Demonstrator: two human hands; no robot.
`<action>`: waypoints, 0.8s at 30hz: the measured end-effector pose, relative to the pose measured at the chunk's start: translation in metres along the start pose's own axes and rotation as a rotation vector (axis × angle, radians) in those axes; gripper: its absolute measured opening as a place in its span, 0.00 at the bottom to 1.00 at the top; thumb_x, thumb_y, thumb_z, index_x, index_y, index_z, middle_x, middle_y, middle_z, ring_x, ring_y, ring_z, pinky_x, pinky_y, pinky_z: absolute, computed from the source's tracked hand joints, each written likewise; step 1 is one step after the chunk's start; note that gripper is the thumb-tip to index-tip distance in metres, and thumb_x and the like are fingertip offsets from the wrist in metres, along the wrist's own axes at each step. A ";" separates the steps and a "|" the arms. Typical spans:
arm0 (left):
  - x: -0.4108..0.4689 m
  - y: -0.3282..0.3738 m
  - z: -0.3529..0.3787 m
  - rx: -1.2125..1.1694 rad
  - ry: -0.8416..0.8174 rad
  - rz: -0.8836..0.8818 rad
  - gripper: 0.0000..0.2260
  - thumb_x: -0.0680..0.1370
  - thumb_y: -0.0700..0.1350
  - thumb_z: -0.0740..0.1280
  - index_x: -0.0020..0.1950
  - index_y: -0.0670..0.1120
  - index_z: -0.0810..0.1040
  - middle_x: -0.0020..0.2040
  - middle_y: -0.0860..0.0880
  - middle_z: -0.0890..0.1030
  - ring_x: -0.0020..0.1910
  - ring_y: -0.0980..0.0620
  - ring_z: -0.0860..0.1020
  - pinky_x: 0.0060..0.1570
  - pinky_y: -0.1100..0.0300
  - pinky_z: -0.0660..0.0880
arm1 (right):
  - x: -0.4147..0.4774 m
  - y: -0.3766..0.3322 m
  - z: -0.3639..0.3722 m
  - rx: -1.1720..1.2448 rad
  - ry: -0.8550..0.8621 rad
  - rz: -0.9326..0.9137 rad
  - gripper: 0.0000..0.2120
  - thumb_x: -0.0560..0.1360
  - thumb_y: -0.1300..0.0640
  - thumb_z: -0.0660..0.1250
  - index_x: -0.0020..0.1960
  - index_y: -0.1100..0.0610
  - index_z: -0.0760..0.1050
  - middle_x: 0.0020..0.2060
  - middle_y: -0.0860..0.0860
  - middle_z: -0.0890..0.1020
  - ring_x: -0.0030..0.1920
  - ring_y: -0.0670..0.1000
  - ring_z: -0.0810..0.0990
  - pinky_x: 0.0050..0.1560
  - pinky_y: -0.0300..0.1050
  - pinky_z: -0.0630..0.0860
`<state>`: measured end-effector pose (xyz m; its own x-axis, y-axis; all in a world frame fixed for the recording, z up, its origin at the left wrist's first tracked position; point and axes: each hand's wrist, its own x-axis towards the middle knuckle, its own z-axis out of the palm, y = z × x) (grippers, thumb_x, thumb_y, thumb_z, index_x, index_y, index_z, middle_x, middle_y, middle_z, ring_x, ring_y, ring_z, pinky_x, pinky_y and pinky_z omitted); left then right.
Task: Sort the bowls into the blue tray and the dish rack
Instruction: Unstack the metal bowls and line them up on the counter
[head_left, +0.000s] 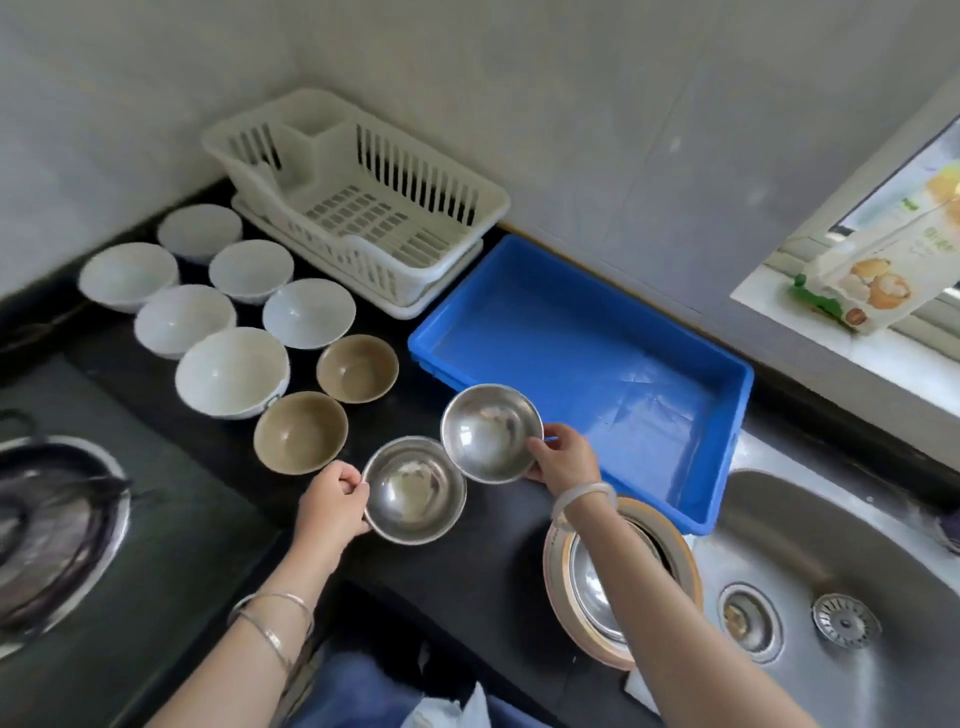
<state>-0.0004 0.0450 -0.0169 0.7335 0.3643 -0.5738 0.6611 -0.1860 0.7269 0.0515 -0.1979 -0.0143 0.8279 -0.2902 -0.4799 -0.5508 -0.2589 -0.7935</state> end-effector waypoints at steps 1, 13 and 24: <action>0.002 -0.006 -0.003 -0.013 0.021 -0.020 0.04 0.77 0.36 0.62 0.42 0.41 0.72 0.47 0.40 0.77 0.45 0.45 0.77 0.38 0.55 0.78 | 0.004 -0.003 0.010 -0.011 -0.019 0.009 0.04 0.74 0.62 0.63 0.49 0.58 0.74 0.41 0.53 0.78 0.35 0.52 0.81 0.33 0.39 0.80; 0.022 -0.036 -0.026 -0.079 0.122 -0.117 0.02 0.76 0.35 0.61 0.43 0.38 0.71 0.43 0.42 0.75 0.37 0.48 0.75 0.39 0.54 0.78 | 0.034 -0.003 0.086 0.010 -0.132 0.208 0.05 0.76 0.63 0.63 0.49 0.56 0.71 0.38 0.51 0.77 0.35 0.48 0.80 0.43 0.45 0.81; 0.032 -0.042 -0.026 -0.086 0.144 -0.111 0.04 0.76 0.35 0.62 0.43 0.43 0.73 0.42 0.48 0.75 0.38 0.49 0.76 0.36 0.56 0.77 | 0.043 -0.003 0.101 0.121 -0.108 0.273 0.06 0.76 0.62 0.63 0.52 0.56 0.71 0.41 0.52 0.77 0.46 0.53 0.79 0.42 0.44 0.80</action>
<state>-0.0087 0.0879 -0.0555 0.6226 0.5058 -0.5971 0.7163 -0.0611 0.6952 0.0992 -0.1165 -0.0704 0.6614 -0.2331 -0.7129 -0.7428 -0.0719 -0.6657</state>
